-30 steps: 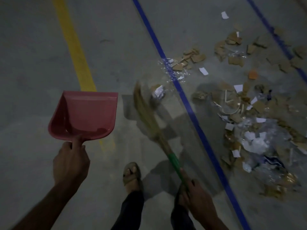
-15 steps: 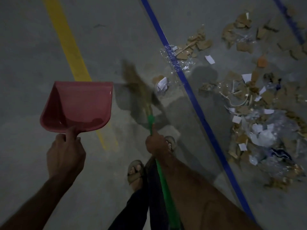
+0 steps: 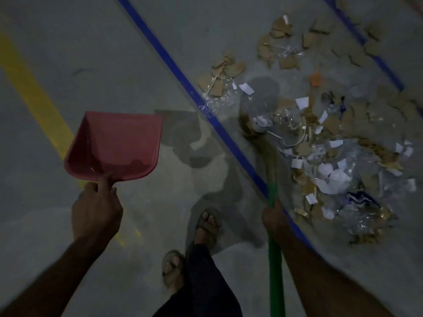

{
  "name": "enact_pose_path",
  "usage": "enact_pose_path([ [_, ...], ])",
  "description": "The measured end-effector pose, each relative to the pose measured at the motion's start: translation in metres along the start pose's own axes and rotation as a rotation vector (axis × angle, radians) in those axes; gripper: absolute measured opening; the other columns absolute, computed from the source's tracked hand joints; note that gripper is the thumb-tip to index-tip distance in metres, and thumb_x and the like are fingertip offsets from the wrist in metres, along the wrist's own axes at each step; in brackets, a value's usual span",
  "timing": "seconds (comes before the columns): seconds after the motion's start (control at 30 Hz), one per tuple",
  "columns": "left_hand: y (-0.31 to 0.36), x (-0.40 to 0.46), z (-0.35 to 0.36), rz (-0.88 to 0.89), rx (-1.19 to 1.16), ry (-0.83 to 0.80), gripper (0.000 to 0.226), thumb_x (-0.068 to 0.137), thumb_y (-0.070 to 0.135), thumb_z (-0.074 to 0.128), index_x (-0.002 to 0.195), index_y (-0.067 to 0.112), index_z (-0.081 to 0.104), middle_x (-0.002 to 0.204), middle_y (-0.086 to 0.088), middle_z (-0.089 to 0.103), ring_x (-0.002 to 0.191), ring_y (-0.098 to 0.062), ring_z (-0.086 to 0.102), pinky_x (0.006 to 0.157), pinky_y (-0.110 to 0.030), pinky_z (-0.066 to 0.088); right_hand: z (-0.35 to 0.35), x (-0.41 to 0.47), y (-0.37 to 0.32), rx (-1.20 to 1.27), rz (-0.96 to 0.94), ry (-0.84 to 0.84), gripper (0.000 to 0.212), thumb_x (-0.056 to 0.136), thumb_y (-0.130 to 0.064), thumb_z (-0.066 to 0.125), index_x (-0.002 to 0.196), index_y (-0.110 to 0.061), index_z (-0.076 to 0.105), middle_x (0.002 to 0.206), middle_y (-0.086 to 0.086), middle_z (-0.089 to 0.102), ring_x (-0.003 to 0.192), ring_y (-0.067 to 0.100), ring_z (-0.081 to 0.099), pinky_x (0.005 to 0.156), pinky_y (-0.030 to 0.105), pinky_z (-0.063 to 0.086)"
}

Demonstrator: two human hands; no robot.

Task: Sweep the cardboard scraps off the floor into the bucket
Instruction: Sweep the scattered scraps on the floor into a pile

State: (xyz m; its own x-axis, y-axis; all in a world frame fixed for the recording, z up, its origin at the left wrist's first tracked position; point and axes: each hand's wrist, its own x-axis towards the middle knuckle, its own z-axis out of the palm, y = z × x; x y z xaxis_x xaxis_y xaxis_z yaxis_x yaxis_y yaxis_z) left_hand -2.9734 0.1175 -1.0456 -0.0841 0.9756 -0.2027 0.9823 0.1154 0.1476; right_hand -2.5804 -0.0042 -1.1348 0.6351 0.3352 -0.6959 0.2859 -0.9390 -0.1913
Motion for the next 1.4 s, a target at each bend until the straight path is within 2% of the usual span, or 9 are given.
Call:
enact_pose_path([
  [0.2, 0.036, 0.05, -0.011, 0.063, 0.022, 0.024, 0.034, 0.095, 0.013, 0.059, 0.129, 0.017, 0.053, 0.099, -0.027, 0.056, 0.084, -0.05, 0.057, 0.064, -0.049, 0.042, -0.059, -0.022, 0.035, -0.01, -0.149, 0.116, 0.062, 0.103, -0.027, 0.047, 0.157, -0.028, 0.017, 0.081, 0.003, 0.056, 0.066, 0.015, 0.059, 0.051, 0.029, 0.045],
  [0.57, 0.018, 0.108, -0.024, 0.169, 0.072, -0.025, 0.032, 0.097, 0.012, 0.057, 0.128, 0.014, 0.05, 0.096, -0.029, 0.055, 0.075, -0.046, 0.054, 0.057, -0.046, 0.04, -0.048, -0.064, 0.038, -0.088, -0.139, 0.18, 0.072, 0.1, -0.03, 0.048, 0.156, -0.044, 0.005, 0.086, 0.0, 0.056, 0.073, 0.013, 0.058, 0.063, 0.038, 0.052],
  [0.83, -0.049, 0.17, -0.068, 0.103, 0.063, 0.016, 0.035, 0.094, 0.011, 0.06, 0.128, 0.014, 0.051, 0.095, -0.028, 0.054, 0.08, -0.05, 0.057, 0.062, -0.05, 0.043, 0.016, -0.119, -0.042, -0.033, -0.249, 0.24, 0.08, 0.098, -0.027, 0.054, 0.149, -0.057, 0.001, 0.088, 0.003, 0.056, 0.072, 0.019, 0.057, 0.064, 0.038, 0.051],
  [1.03, -0.12, 0.22, -0.105, 0.032, 0.102, 0.033, 0.033, 0.097, 0.015, 0.056, 0.13, 0.016, 0.052, 0.099, -0.028, 0.054, 0.083, -0.052, 0.057, 0.065, -0.052, 0.044, 0.081, -0.151, -0.121, -0.231, -0.55, -0.081, 0.073, 0.099, -0.036, 0.05, 0.148, -0.063, 0.004, 0.123, -0.002, 0.057, 0.101, 0.023, 0.063, 0.078, 0.034, 0.053],
  [1.17, -0.152, 0.232, -0.118, 0.006, 0.099, 0.036, 0.035, 0.096, 0.013, 0.058, 0.13, 0.017, 0.051, 0.097, -0.028, 0.054, 0.081, -0.052, 0.057, 0.064, -0.052, 0.044, 0.126, -0.153, -0.19, -0.554, -0.698, -0.282, 0.065, 0.096, -0.048, 0.029, 0.141, -0.069, -0.012, 0.121, 0.005, 0.05, 0.095, 0.036, 0.061, 0.082, 0.044, 0.054],
  [1.23, -0.172, 0.243, -0.124, 0.015, 0.121, 0.017, 0.036, 0.095, 0.012, 0.06, 0.13, 0.019, 0.052, 0.097, -0.027, 0.054, 0.081, -0.051, 0.057, 0.063, -0.051, 0.044, 0.16, -0.151, -0.241, -0.602, -0.736, -0.332, 0.052, 0.094, -0.058, 0.008, 0.145, -0.067, 0.003, 0.121, 0.007, 0.051, 0.093, 0.035, 0.061, 0.083, 0.041, 0.051],
  [1.3, -0.178, 0.245, -0.119, 0.062, 0.152, -0.014, 0.038, 0.093, 0.012, 0.062, 0.129, 0.019, 0.053, 0.095, -0.026, 0.055, 0.08, -0.05, 0.057, 0.063, -0.05, 0.044, 0.182, -0.138, -0.271, -0.541, -0.709, -0.324, 0.092, 0.074, -0.082, -0.02, 0.145, -0.056, 0.031, 0.116, 0.006, 0.055, 0.089, 0.029, 0.057, 0.08, 0.033, 0.046],
  [1.33, -0.183, 0.249, -0.115, 0.065, 0.161, -0.026, 0.039, 0.093, 0.012, 0.063, 0.13, 0.019, 0.052, 0.095, -0.026, 0.056, 0.08, -0.05, 0.057, 0.062, -0.05, 0.045, 0.192, -0.134, -0.289, -0.547, -0.703, -0.321, 0.098, 0.072, -0.083, -0.021, 0.146, -0.05, 0.035, 0.116, 0.007, 0.056, 0.091, 0.028, 0.057, 0.081, 0.033, 0.046],
  [1.4, -0.182, 0.25, -0.106, 0.092, 0.164, -0.032, 0.04, 0.093, 0.012, 0.063, 0.131, 0.017, 0.051, 0.094, -0.027, 0.055, 0.079, -0.051, 0.057, 0.062, -0.051, 0.045, 0.199, -0.118, -0.314, -0.662, -0.712, -0.238, 0.06, 0.097, -0.057, 0.01, 0.154, -0.043, 0.022, 0.126, 0.013, 0.056, 0.108, 0.033, 0.059, 0.092, 0.039, 0.047],
])
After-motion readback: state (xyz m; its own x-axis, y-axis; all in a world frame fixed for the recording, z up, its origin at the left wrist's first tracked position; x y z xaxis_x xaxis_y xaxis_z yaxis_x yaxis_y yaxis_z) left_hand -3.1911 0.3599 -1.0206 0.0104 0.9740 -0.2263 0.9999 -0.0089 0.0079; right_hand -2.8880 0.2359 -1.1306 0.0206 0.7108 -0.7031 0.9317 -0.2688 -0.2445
